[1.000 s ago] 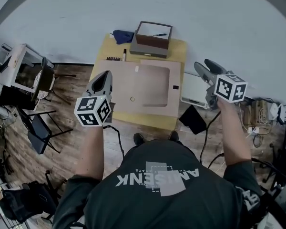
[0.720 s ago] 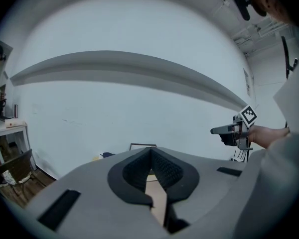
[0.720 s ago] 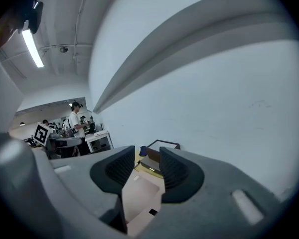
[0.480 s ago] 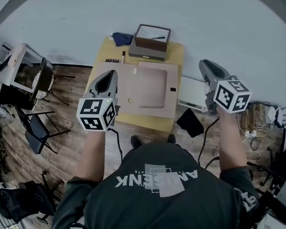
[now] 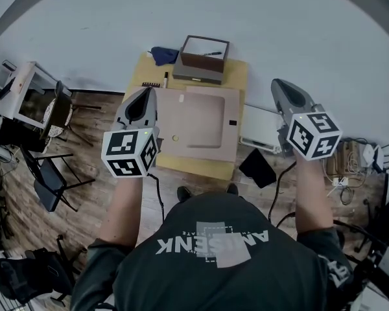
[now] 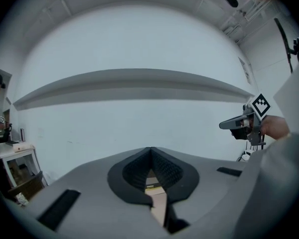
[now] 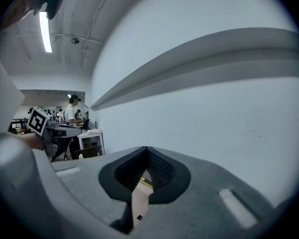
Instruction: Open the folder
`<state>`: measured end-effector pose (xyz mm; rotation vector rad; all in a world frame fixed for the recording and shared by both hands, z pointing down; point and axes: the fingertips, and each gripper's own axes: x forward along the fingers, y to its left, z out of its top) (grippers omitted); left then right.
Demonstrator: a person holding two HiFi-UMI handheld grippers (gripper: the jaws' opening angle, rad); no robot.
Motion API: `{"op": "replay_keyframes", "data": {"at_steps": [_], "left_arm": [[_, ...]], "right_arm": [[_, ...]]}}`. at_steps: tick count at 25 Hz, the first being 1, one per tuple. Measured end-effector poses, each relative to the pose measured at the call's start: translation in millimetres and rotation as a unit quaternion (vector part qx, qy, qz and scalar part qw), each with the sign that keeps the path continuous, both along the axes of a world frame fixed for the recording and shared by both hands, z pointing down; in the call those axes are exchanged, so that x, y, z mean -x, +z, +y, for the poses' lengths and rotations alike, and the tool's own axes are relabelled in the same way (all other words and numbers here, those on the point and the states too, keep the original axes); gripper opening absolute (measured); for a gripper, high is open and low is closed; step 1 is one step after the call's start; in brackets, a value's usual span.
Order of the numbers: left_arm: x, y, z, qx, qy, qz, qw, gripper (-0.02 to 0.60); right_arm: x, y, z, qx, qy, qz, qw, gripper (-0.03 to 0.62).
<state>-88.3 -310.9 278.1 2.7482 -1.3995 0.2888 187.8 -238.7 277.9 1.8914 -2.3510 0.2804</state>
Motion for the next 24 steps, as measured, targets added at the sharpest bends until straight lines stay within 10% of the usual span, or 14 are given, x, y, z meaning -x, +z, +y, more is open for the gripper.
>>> {"op": "replay_keyframes", "data": {"at_steps": [24], "left_arm": [[-35,-15,1,-0.013,0.044,0.014,0.9989,0.002]], "right_arm": [[-6,-4,-6,0.003,0.028,0.027,0.999,0.006]]}}
